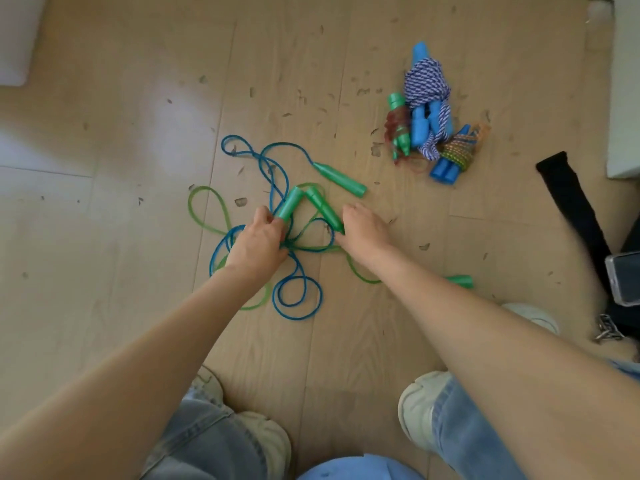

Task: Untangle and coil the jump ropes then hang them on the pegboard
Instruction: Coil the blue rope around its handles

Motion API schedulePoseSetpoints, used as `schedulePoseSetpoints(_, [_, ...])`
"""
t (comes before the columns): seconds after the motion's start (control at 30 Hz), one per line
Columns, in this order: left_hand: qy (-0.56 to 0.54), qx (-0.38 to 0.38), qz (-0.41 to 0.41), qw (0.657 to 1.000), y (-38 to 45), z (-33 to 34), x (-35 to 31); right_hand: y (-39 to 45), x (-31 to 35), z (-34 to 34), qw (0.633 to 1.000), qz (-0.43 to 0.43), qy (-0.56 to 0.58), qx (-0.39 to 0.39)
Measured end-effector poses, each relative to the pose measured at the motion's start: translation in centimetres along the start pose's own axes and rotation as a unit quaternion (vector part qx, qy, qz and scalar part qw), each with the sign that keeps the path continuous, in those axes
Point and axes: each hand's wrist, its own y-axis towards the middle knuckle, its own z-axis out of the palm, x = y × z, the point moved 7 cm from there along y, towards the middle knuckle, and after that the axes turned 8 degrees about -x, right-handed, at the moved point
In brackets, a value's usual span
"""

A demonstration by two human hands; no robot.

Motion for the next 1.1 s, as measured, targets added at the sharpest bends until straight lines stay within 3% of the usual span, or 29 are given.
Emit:
schedulePoseSetpoints(0.1, [-0.015,-0.025,-0.018,0.999,-0.3,-0.2,0.7,-0.9,-1.6,-0.2,0.998,0.008,-0.051,0.04])
schedulePoseSetpoints(0.2, [0.084,0.002,0.007,0.996,-0.9,1.2,1.3,-1.9,-5.3,-2.4,0.991,0.128,-0.034,-0.03])
schedulePoseSetpoints(0.3, [0.179,-0.017,0.012,0.984,-1.6,1.8,2.2,-2.6,-5.7,-3.2,0.985,0.154,-0.043,-0.069])
schedulePoseSetpoints(0.37, [0.188,-0.009,0.004,0.982,-2.0,1.8,3.0,-2.6,-4.2,-3.3,0.988,0.113,-0.047,-0.093])
schedulePoseSetpoints(0.43, [0.09,0.02,-0.01,0.996,-2.2,1.3,3.7,-2.4,-1.0,-2.8,0.995,0.013,-0.019,-0.092])
schedulePoseSetpoints(0.53, [-0.124,0.083,0.032,0.988,-2.3,-1.7,2.1,-3.2,4.8,-0.4,0.986,-0.163,0.024,0.027])
schedulePoseSetpoints(0.6, [-0.149,0.116,0.068,0.98,-2.2,-4.5,1.2,-3.7,7.4,0.4,0.975,-0.199,0.028,0.091])
schedulePoseSetpoints(0.67, [-0.16,0.132,0.075,0.975,-2.1,-7.2,0.6,-3.5,8.9,-0.9,0.975,-0.2,0.053,0.076])
schedulePoseSetpoints(0.8, [-0.131,0.02,0.055,0.99,-2.0,-12.9,0.8,-3.9,9.8,-7.9,0.971,-0.166,0.17,-0.012])
schedulePoseSetpoints(0.9, [-0.096,-0.076,0.037,0.992,-3.4,-15.9,1.2,-5.1,9.9,-12.7,0.975,-0.168,0.135,-0.052])
schedulePoseSetpoints(1.1, [-0.148,-0.146,0.019,0.978,-6.6,-18.4,1.1,-7.7,9.5,-17.7,0.977,-0.166,0.065,-0.114])
